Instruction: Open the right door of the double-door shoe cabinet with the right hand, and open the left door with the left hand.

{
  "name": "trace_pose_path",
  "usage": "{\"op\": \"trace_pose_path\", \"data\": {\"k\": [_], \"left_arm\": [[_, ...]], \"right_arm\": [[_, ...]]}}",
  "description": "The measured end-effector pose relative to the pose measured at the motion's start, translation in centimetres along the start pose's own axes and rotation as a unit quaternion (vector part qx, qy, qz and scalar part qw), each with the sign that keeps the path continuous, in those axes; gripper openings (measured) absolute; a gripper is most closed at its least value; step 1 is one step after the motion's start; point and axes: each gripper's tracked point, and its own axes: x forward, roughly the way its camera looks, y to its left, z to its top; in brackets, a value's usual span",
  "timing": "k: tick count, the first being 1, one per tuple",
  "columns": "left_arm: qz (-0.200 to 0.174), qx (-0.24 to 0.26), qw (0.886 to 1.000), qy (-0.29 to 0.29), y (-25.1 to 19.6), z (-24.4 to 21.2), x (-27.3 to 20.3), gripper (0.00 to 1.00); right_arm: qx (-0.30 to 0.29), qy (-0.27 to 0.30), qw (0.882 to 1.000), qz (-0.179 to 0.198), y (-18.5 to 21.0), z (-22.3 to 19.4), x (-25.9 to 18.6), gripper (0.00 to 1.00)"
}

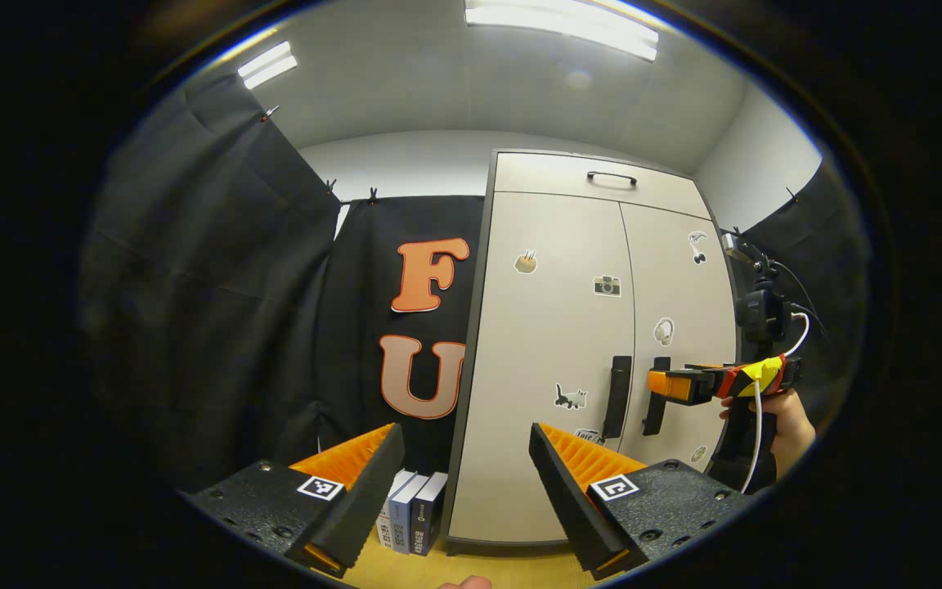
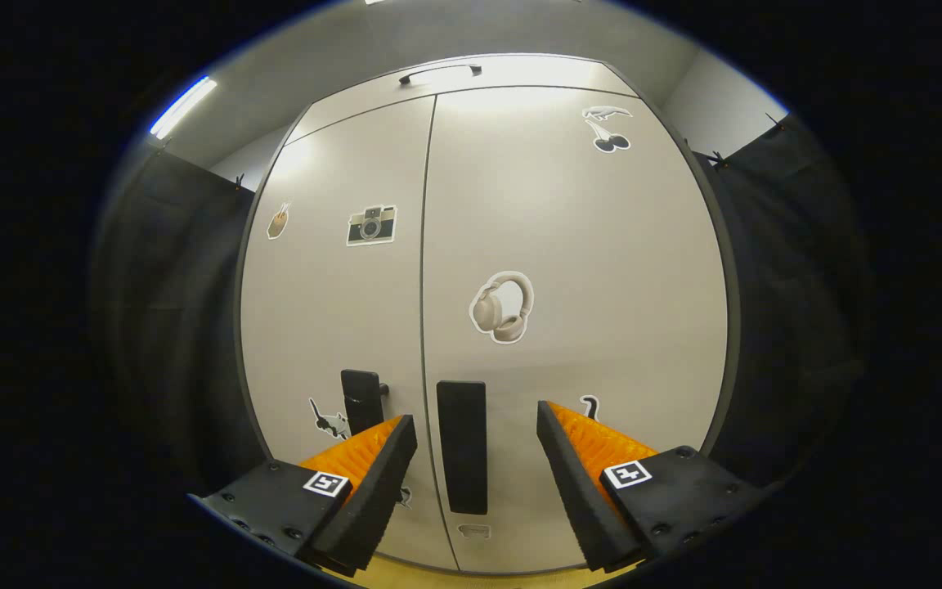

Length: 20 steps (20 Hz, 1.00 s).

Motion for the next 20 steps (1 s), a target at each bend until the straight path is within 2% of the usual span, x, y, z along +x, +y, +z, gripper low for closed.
{"op": "trace_pose_path", "data": {"k": [5,7,9,10,12,15,16,19,20], "left_arm": [[-0.002,0.001,1.0,0.011,0.1,-0.7,-0.4,0.94],[0.001,0.005,1.0,0.01,0.4,-0.7,-0.5,0.94],[0.002,0.008,1.0,0.012,0.5,-0.8,-0.4,0.94],[0.001,0.008,1.0,0.012,0.5,-0.7,-0.5,0.94],[-0.002,0.006,1.0,0.012,0.5,-0.7,-0.5,0.94],[-0.008,-0.001,1.0,0.015,0.3,-0.7,-0.6,0.94],[-0.009,-0.005,1.0,0.015,0.3,-0.7,-0.6,0.94],[-0.008,-0.005,1.0,0.014,0.5,-0.5,-0.7,0.94],[-0.008,-0.003,1.0,0.013,0.5,-0.5,-0.9,0.94]], "right_arm": [[0.013,0.044,0.999,-0.023,-0.8,-3.7,2.2,0.95],[0.005,0.03,0.999,-0.037,-1.0,-3.5,2.4,0.82],[-0.01,0.025,0.999,-0.034,-0.4,-3.6,2.2,0.82],[-0.009,0.025,0.999,-0.02,0.4,-3.9,2.4,0.75],[0.002,0.024,1.0,-0.01,0.8,-4.4,2.6,0.42],[0.024,0.045,0.999,-0.001,0.8,-4.5,2.2,0.38],[0.02,0.05,0.999,-0.001,0.8,-4.6,2.4,0.31],[0.017,0.054,0.998,0.002,0.8,-4.7,2.1,0.31],[0.02,0.057,0.998,0.006,0.8,-4.7,1.9,0.36]]}}
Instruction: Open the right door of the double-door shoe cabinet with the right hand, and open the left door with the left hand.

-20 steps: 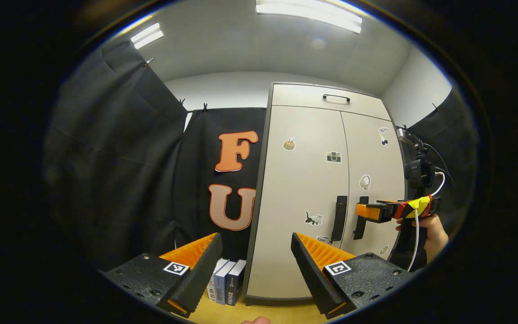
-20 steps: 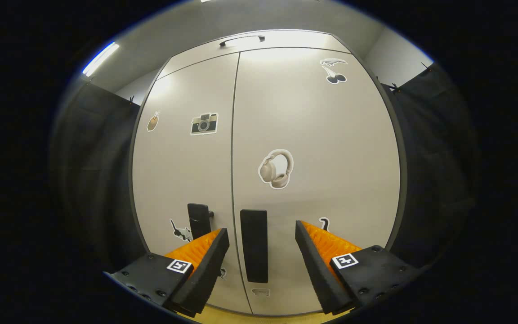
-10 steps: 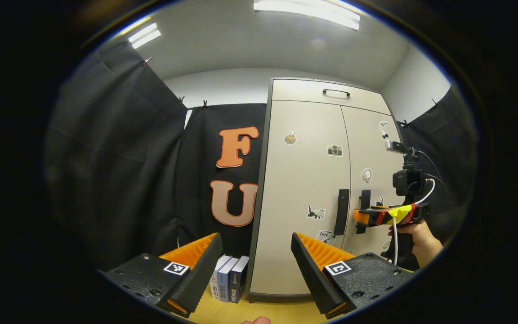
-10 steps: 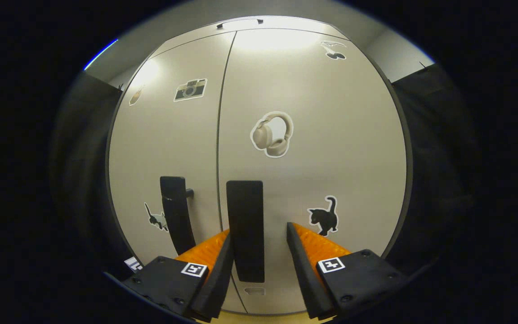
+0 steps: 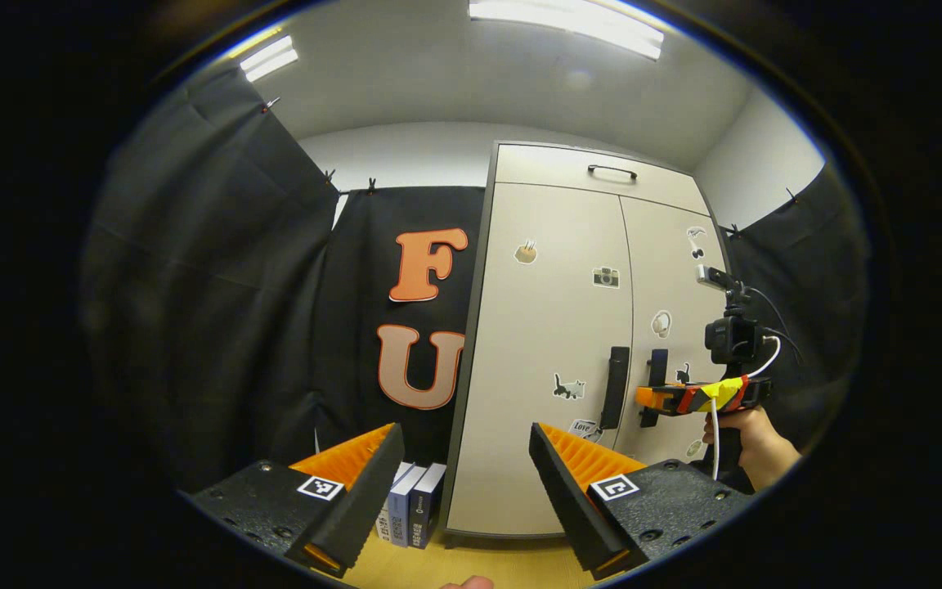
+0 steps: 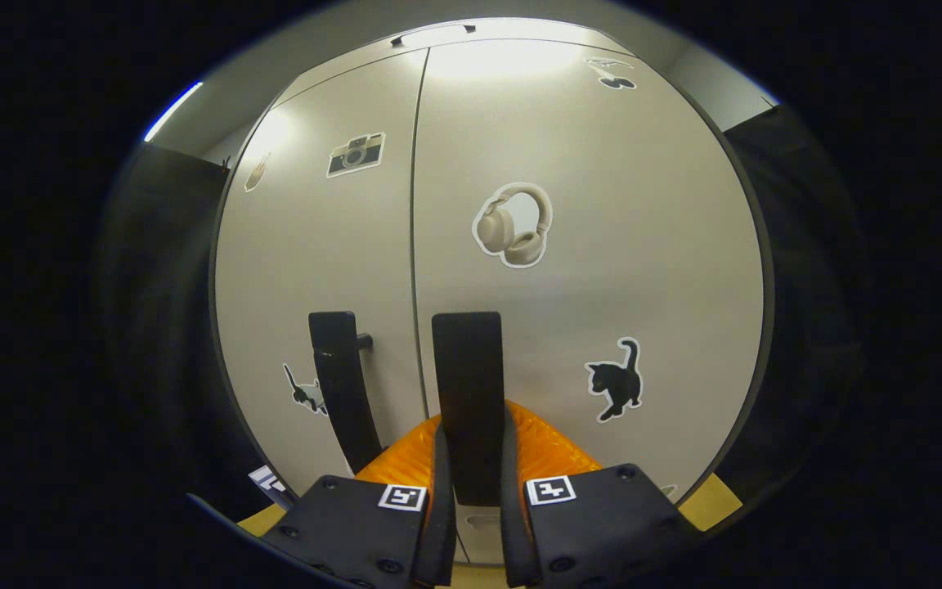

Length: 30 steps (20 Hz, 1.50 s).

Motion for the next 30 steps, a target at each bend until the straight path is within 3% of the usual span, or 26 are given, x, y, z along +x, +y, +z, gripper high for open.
{"op": "trace_pose_path", "data": {"k": [1,8,18,25,30], "left_arm": [[0.001,0.002,1.0,-0.002,0.1,0.1,0.0,0.95],[0.002,0.004,1.0,-0.007,-0.2,0.5,-0.9,0.94],[0.002,-0.009,1.0,-0.004,-1.3,0.3,-1.3,0.94],[-0.002,-0.003,1.0,-0.003,-2.5,-0.3,-0.4,0.94],[-0.021,-0.012,1.0,0.001,-4.7,-0.9,0.2,0.94]], "right_arm": [[0.003,0.002,1.0,0.005,0.0,0.0,-0.3,0.31],[-0.001,0.014,0.998,0.056,-0.1,-0.2,-3.6,0.32],[0.011,0.022,0.996,0.09,-3.3,-0.6,-12.5,0.32],[0.016,0.009,0.994,0.103,-5.8,-0.2,-15.4,0.31],[0.0,-0.002,0.996,0.091,-7.1,0.1,-16.2,0.31]]}}
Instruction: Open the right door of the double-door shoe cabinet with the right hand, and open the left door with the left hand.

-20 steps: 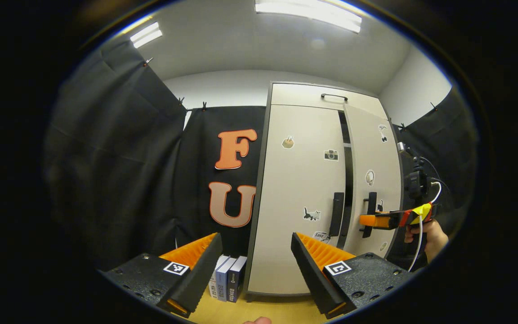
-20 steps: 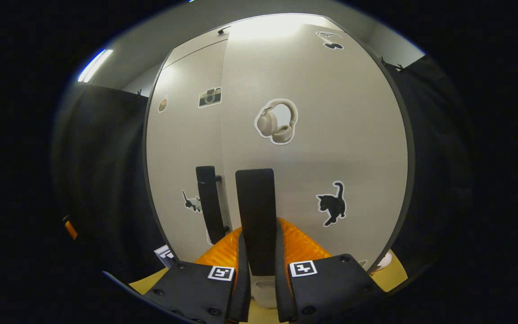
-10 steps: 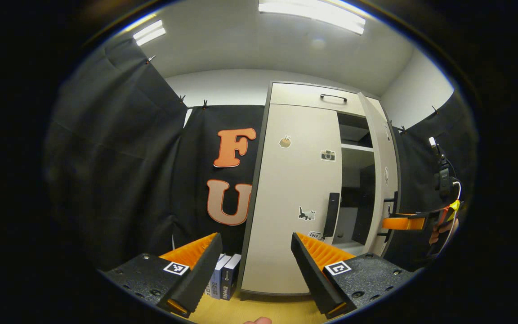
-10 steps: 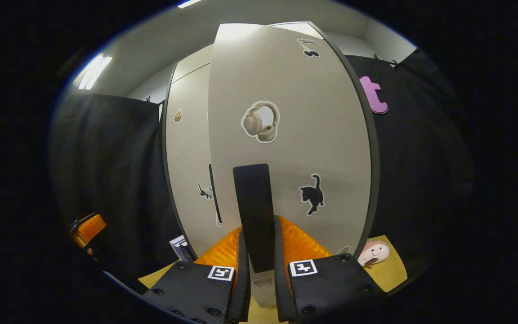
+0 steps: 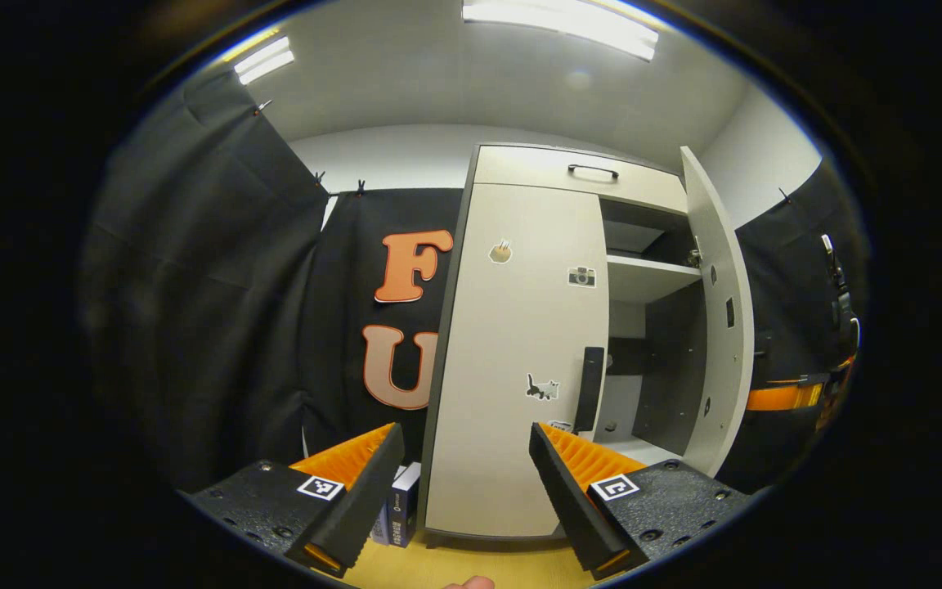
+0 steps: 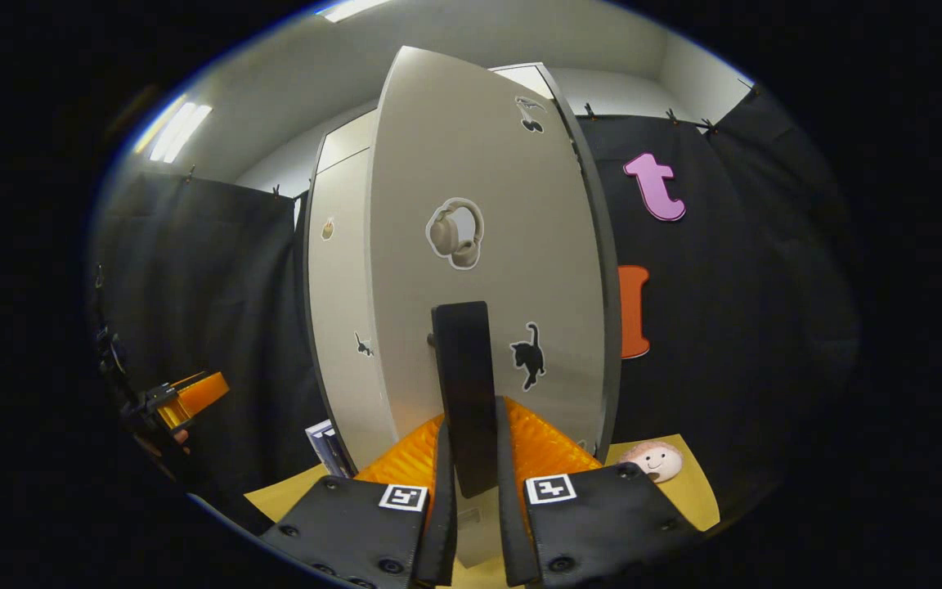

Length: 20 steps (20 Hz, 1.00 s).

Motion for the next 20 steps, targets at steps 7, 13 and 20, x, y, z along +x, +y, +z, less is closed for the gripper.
{"op": "trace_pose_path", "data": {"k": [7,13,20], "left_arm": [[-0.019,-0.014,1.0,0.006,-2.2,-0.7,0.0,0.94],[-0.029,-0.017,0.999,0.011,-3.4,-1.2,0.2,0.95],[-0.023,-0.006,1.0,0.01,-3.3,-1.4,0.2,0.95]], "right_arm": [[-0.035,-0.015,0.998,-0.05,-1.7,0.0,-0.9,0.3],[-0.015,-0.013,0.998,-0.055,-2.7,-0.7,-1.7,0.29],[-0.034,-0.026,0.992,-0.12,-6.8,-0.2,-1.9,0.29]]}}
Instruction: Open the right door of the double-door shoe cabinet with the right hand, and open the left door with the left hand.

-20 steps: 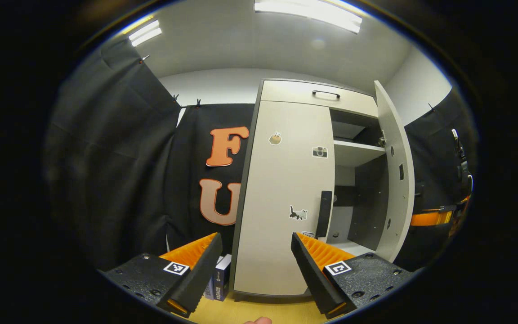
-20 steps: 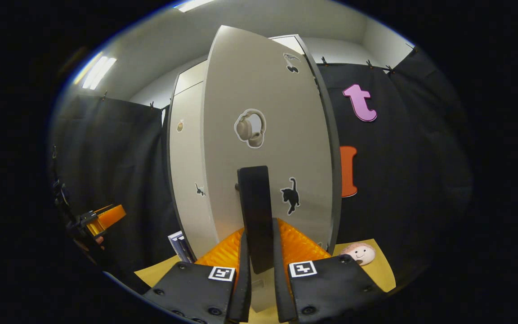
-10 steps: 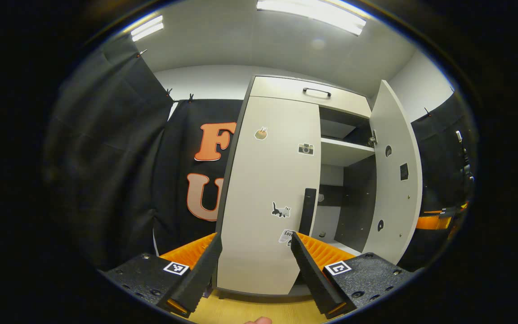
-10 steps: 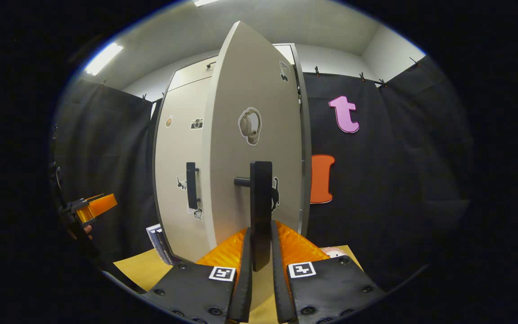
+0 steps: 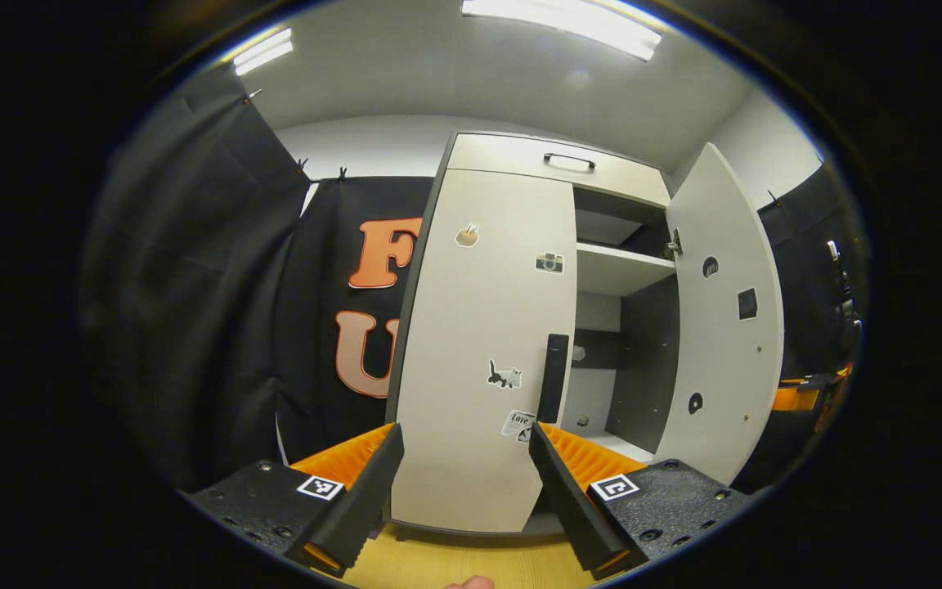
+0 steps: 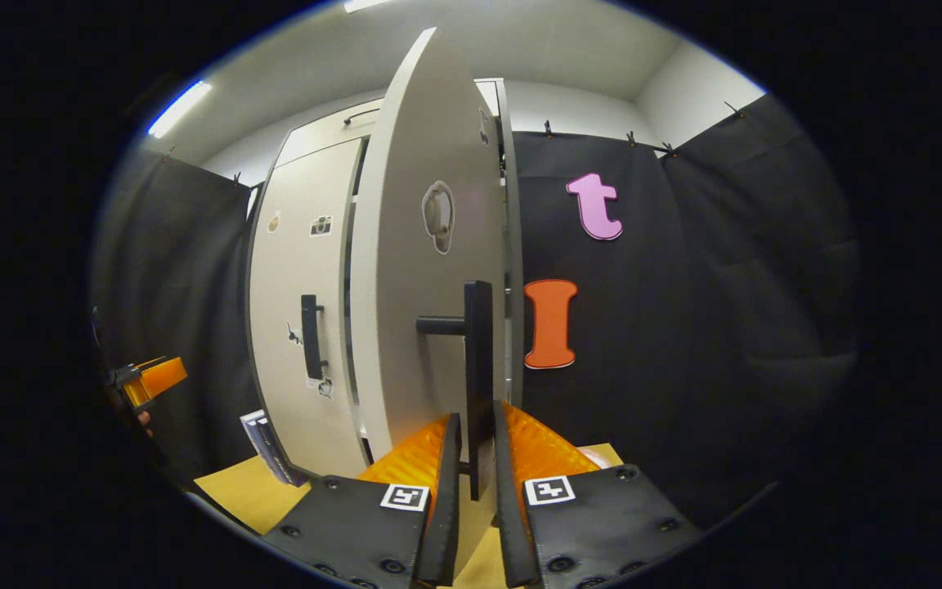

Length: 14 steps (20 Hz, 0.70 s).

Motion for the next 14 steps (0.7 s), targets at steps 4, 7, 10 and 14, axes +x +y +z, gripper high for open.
{"op": "trace_pose_path", "data": {"k": [4,7,10,14], "left_arm": [[-0.004,-0.004,1.0,0.006,-0.2,-0.4,0.4,0.95],[-0.004,-0.001,1.0,0.007,-0.2,-0.5,0.7,0.95],[-0.006,0.0,1.0,0.01,-0.3,-0.7,0.6,0.95],[-0.001,-0.006,1.0,0.016,-0.1,-0.8,0.6,0.95]], "right_arm": [[0.019,-0.004,0.999,-0.031,-3.7,0.3,0.1,0.1],[0.025,-0.003,1.0,-0.012,-3.9,0.3,0.4,0.1],[0.019,-0.001,1.0,-0.003,-4.2,0.3,0.3,0.16],[0.027,0.012,1.0,0.002,-4.1,-0.9,-0.5,0.16]]}}
